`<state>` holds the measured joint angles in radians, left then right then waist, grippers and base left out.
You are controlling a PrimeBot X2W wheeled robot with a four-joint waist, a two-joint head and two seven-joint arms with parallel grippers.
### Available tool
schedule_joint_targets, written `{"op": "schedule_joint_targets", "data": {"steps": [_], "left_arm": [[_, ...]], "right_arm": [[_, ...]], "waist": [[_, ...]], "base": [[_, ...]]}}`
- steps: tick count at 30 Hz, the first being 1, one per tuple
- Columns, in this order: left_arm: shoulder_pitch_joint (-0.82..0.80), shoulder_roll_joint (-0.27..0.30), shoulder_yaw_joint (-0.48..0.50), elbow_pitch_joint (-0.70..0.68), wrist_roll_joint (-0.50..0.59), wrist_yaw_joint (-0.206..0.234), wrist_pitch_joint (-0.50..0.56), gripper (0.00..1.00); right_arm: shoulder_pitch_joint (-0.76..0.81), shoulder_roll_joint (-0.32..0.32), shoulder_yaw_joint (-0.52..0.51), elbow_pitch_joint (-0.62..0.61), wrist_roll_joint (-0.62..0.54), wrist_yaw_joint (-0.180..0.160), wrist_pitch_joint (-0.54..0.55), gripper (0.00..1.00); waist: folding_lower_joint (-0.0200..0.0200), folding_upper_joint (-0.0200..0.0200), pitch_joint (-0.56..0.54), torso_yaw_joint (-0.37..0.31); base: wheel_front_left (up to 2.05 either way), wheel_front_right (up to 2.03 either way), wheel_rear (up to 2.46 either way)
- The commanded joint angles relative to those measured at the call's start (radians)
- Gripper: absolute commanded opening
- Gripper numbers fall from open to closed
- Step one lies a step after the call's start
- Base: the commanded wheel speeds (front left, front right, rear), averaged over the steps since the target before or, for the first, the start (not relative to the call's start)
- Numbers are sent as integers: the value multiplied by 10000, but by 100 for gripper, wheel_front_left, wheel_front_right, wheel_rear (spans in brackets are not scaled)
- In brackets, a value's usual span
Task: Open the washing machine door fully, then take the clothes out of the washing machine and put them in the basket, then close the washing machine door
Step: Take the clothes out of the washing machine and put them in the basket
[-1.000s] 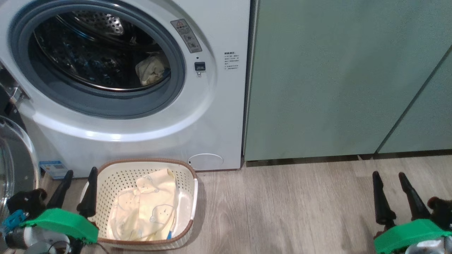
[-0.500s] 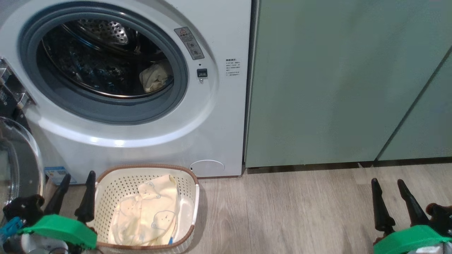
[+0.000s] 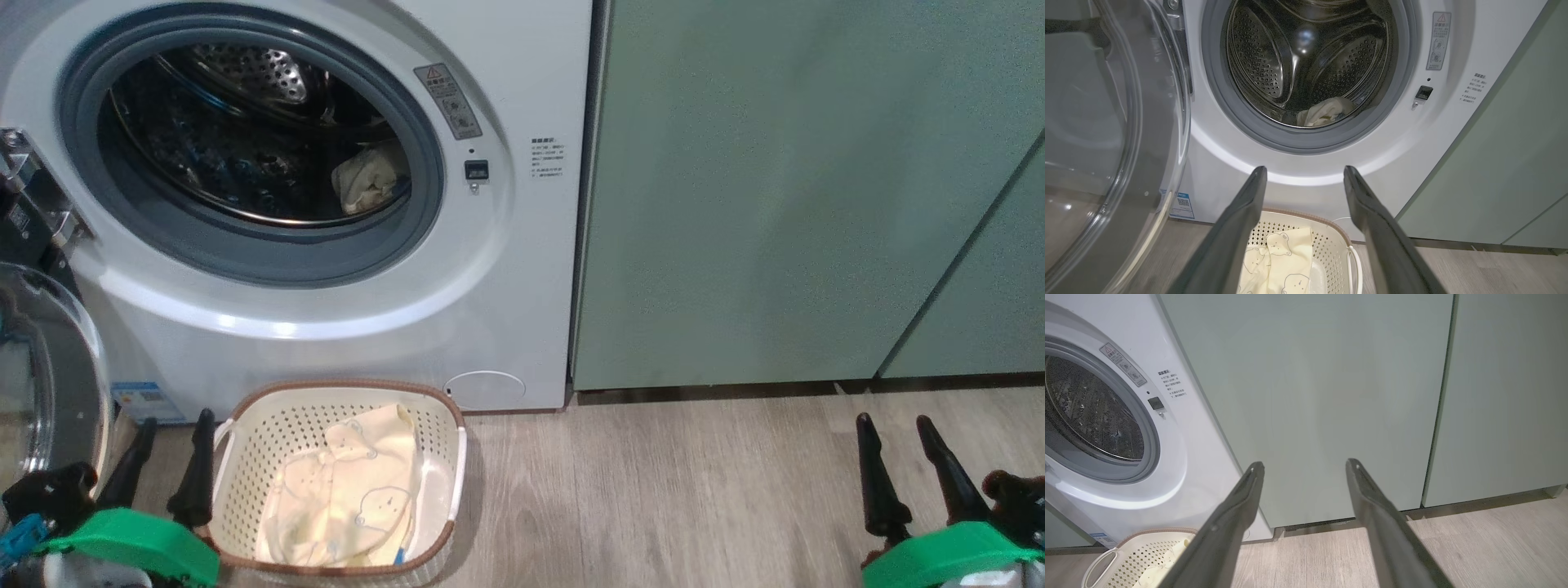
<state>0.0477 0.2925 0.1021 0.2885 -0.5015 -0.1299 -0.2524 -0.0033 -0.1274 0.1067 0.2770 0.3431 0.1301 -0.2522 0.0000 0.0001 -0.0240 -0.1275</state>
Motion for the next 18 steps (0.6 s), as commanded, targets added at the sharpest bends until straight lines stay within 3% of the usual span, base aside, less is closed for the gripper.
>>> {"op": "schedule_joint_targets", "data": {"steps": [1,18], "left_arm": [[-467,243,518,-205,112,-8,-93,100],[-715,-9,624,60,199,-8,-93,100]], "right_arm": [[-255,-263,237,-283,-47,6,-95,100],[-236,-311,203,-336,-24,6,-95,100]], "waist": [[0,-1,12,20],[0,-1,88,207]], "base": [[0,0,0],[0,0,0]]}}
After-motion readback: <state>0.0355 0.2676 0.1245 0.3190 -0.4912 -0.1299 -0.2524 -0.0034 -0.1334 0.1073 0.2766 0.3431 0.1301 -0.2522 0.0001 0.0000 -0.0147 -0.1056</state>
